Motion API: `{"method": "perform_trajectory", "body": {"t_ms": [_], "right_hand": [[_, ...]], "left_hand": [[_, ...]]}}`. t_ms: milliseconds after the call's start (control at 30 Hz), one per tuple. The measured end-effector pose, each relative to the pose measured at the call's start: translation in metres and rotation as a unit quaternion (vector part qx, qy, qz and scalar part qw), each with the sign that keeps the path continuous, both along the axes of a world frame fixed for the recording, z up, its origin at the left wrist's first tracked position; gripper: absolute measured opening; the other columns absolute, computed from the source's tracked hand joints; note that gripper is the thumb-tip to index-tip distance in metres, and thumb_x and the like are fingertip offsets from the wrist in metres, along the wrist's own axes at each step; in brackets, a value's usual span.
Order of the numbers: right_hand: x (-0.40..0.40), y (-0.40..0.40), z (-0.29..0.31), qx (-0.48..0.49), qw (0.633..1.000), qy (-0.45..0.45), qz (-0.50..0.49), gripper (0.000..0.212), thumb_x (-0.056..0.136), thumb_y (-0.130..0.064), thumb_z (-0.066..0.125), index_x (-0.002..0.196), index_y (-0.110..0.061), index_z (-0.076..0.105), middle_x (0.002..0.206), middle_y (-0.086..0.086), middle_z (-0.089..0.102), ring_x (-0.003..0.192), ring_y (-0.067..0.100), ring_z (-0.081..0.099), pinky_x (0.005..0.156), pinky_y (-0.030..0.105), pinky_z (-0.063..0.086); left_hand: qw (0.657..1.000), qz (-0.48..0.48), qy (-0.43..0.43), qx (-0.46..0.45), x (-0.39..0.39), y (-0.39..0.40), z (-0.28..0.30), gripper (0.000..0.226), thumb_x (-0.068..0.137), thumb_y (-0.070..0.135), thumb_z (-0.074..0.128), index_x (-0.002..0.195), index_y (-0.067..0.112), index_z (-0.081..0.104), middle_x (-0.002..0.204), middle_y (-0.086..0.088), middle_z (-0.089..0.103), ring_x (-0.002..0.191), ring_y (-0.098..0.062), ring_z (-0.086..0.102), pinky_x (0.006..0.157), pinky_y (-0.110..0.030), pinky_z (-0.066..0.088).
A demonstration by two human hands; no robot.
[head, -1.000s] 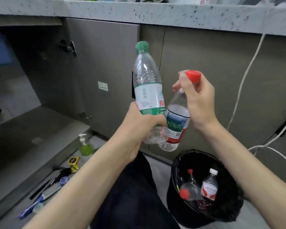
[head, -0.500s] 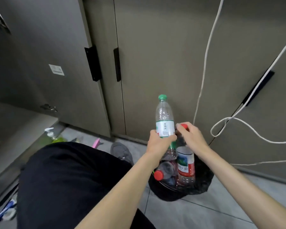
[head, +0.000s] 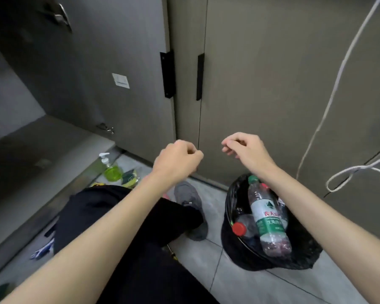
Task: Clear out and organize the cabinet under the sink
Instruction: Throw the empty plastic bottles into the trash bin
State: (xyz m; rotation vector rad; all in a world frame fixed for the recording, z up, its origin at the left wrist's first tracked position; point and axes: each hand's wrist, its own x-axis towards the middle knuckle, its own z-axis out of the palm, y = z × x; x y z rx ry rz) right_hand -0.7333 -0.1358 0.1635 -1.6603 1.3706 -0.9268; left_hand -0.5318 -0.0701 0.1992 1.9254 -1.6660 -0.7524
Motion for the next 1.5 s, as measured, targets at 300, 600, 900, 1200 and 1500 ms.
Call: {"method": "perform_trajectory", "body": {"t_ms": [300,600,900,1200,1500], "right_hand": [[0.218,-0.029,0.088,-0.051,0.968,0.097,0.225,0.016,0.086,-0.024,0.061,0.081,-0.018,0.075,0.076,-0.003,0.077,0.065,0.009,0.069,0.067,0.023,0.053],[0.379,0.02,0.056,-0.051,0.84,0.392,0.371,0.026,0.081,-0.032,0.055,0.079,-0.012,0.071,0.069,0.0,0.074,0.066,0.02,0.071,0.067,0.029,0.056],[0.344,0.056,-0.123,0.082,0.816,0.429,0.379,0.016,0.089,-0.025,0.058,0.079,-0.013,0.061,0.087,0.008,0.065,0.082,0.027,0.062,0.061,0.028,0.043],[0.265,0.08,-0.239,0.141,0.849,0.42,0.288,0.023,0.086,-0.017,0.057,0.108,-0.013,0.064,0.111,0.011,0.063,0.105,0.032,0.061,0.086,0.043,0.055],[0.261,0.086,-0.294,0.091,0.884,0.383,0.251,0.045,0.093,-0.025,0.061,0.135,-0.016,0.049,0.136,0.008,0.047,0.121,0.027,0.048,0.093,0.043,0.049]], "left_hand": [[0.964,0.19,-0.182,-0.025,0.213,0.032,0.057,0.025,0.081,0.036,0.05,0.079,0.02,0.068,0.079,-0.003,0.072,0.084,-0.031,0.062,0.066,-0.032,0.044],[0.945,0.261,-0.135,0.14,0.31,0.104,-0.051,0.027,0.082,0.042,0.055,0.085,0.018,0.066,0.091,-0.006,0.069,0.085,-0.03,0.064,0.074,-0.032,0.05],[0.934,0.226,-0.044,0.273,0.29,0.167,-0.201,0.021,0.088,0.033,0.054,0.091,0.015,0.064,0.105,-0.009,0.068,0.099,-0.029,0.064,0.071,-0.029,0.047],[0.92,0.16,-0.03,0.357,0.246,0.189,-0.288,0.048,0.094,0.034,0.049,0.139,0.019,0.046,0.144,-0.011,0.049,0.129,-0.03,0.05,0.102,-0.034,0.042],[0.95,0.218,0.037,0.22,0.202,0.139,-0.333,0.062,0.083,0.046,0.065,0.136,0.027,0.041,0.132,-0.001,0.044,0.116,-0.021,0.047,0.094,-0.041,0.047]]}}
